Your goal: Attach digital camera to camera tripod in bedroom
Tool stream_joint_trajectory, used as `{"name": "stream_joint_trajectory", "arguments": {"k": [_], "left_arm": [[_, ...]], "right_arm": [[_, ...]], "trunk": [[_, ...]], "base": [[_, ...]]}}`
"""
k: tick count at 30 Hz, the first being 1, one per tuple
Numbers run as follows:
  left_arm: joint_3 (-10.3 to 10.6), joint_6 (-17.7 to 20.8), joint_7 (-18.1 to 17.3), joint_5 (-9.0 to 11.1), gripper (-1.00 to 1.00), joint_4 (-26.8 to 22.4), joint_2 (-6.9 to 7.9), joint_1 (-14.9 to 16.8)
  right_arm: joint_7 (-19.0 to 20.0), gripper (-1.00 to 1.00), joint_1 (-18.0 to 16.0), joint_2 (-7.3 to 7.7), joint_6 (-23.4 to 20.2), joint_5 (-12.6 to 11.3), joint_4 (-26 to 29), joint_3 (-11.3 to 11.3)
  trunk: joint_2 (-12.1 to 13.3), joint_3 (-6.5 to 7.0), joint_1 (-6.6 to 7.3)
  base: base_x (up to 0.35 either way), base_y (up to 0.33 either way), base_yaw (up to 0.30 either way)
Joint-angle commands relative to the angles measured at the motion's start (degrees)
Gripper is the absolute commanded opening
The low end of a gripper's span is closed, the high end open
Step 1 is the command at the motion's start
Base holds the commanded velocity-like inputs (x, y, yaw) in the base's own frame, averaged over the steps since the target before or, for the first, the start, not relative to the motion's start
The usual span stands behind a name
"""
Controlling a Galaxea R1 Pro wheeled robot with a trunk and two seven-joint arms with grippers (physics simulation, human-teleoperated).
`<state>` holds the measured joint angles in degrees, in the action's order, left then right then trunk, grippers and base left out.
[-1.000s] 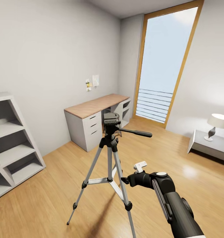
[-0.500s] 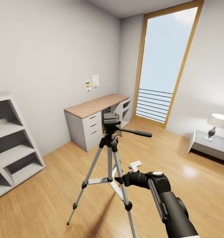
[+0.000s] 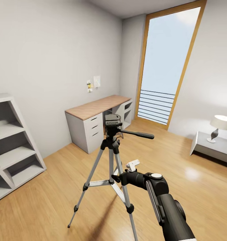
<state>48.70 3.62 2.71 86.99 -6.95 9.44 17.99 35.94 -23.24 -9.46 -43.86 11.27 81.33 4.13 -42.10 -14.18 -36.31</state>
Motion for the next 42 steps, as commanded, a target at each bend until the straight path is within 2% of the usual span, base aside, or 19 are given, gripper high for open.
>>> {"name": "stream_joint_trajectory", "arguments": {"k": [1,11,21,24,29,38,40,42], "left_arm": [[0.31,0.16,0.28,0.29,-1.00,-0.17,0.06,0.02],[0.31,0.09,0.28,0.29,-1.00,-0.17,0.13,0.02],[0.33,0.07,0.28,0.36,-1.00,-0.17,0.14,0.02],[0.33,0.07,0.28,0.43,-1.00,-0.17,0.14,0.02],[0.34,0.07,0.28,0.39,-1.00,-0.17,0.14,0.02],[0.34,0.07,0.28,0.38,-1.00,-0.17,0.14,0.02],[0.33,0.07,0.28,0.43,-1.00,-0.17,0.14,0.02],[0.34,0.07,0.28,0.44,-1.00,-0.17,0.14,0.02]], "right_arm": [[0.38,1.00,-0.05,-0.16,0.11,0.79,0.06,-0.06],[-2.30,1.00,-0.05,-0.37,1.72,1.15,0.00,0.28],[-2.61,1.00,-0.03,-0.37,2.26,1.09,0.04,0.49],[-3.00,1.00,-0.04,-0.49,4.43,0.94,-0.55,0.32],[-5.81,1.00,-0.05,-0.54,7.63,0.44,-2.83,0.17],[-8.89,1.00,-0.44,-0.54,11.15,0.12,-7.76,0.19],[-9.28,1.00,-0.61,-0.54,14.57,0.06,-10.63,0.18],[-9.34,1.00,-0.65,-0.54,16.20,0.02,-11.74,0.18]], "trunk": [[-0.07,-0.08,-0.01],[-0.07,-0.08,-0.01],[-0.07,-0.08,-0.01],[-0.07,-0.08,-0.01],[-0.07,-0.08,-0.01],[-0.07,-0.08,-0.01],[-0.07,-0.08,-0.01],[-0.07,-0.08,-0.01]], "base": [[0.000,0.000,0.000],[0.000,0.000,0.000],[0.000,0.000,0.000],[0.000,0.000,0.000],[0.000,0.000,0.000],[0.000,0.000,0.000],[0.000,0.000,0.000],[0.000,0.000,0.000]]}}
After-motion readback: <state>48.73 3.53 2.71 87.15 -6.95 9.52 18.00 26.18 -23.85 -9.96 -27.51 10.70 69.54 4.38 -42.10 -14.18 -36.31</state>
